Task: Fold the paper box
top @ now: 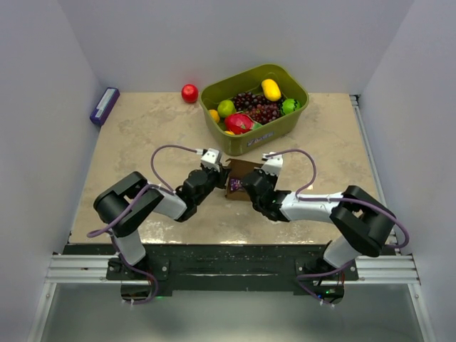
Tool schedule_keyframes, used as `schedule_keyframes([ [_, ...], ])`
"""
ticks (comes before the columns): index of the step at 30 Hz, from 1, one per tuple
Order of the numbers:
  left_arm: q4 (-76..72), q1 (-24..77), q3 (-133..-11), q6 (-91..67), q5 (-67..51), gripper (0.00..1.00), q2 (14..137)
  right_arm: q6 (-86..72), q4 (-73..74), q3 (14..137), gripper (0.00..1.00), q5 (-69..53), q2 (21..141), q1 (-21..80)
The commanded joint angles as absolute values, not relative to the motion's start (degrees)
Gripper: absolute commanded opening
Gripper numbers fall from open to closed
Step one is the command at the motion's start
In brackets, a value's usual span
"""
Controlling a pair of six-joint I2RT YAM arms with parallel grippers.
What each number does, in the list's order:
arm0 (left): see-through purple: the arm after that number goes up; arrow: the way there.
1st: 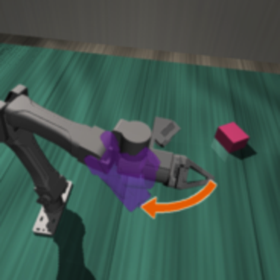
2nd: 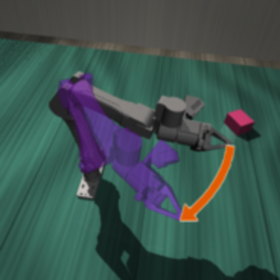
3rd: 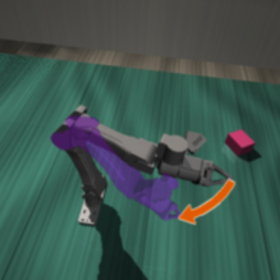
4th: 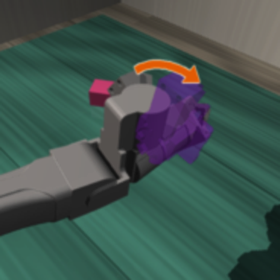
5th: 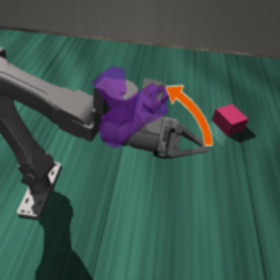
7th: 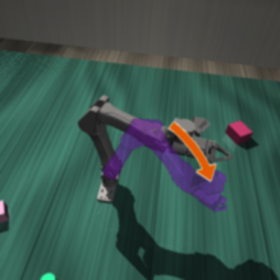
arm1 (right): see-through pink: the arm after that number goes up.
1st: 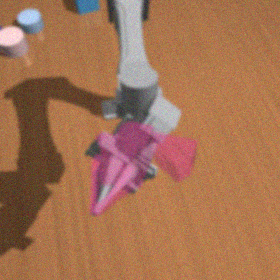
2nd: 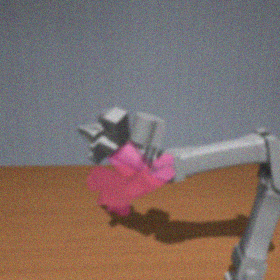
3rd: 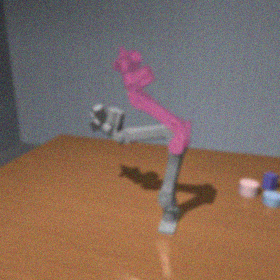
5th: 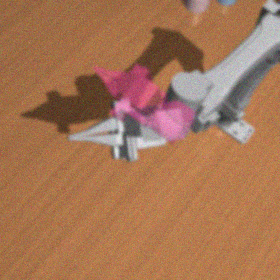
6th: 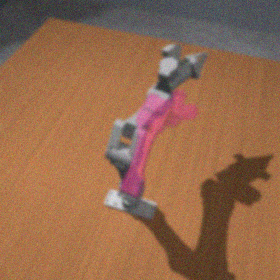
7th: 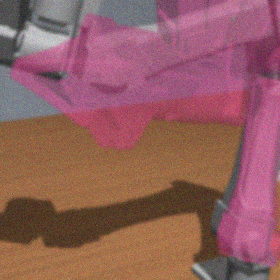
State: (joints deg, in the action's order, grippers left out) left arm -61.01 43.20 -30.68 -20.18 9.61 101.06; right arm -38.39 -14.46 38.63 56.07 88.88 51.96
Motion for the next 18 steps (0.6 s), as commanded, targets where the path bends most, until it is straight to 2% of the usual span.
schedule_keyframes([
  [1,-63.5,45.4,-28.9,-22.2,10.6,0.00,102.3,-45.3,-14.8,38.6,0.00,58.3,89.4,53.3],
  [6,-63.3,46.2,-27.1,-24.1,11.8,0.00,102.3,-48.1,-12.7,38.1,0.01,58.4,89.4,53.5],
  [18,-59.7,47.8,-25.0,-26.0,13.4,0.00,102.4,-53.0,-6.2,37.4,0.09,57.9,87.8,54.3],
])
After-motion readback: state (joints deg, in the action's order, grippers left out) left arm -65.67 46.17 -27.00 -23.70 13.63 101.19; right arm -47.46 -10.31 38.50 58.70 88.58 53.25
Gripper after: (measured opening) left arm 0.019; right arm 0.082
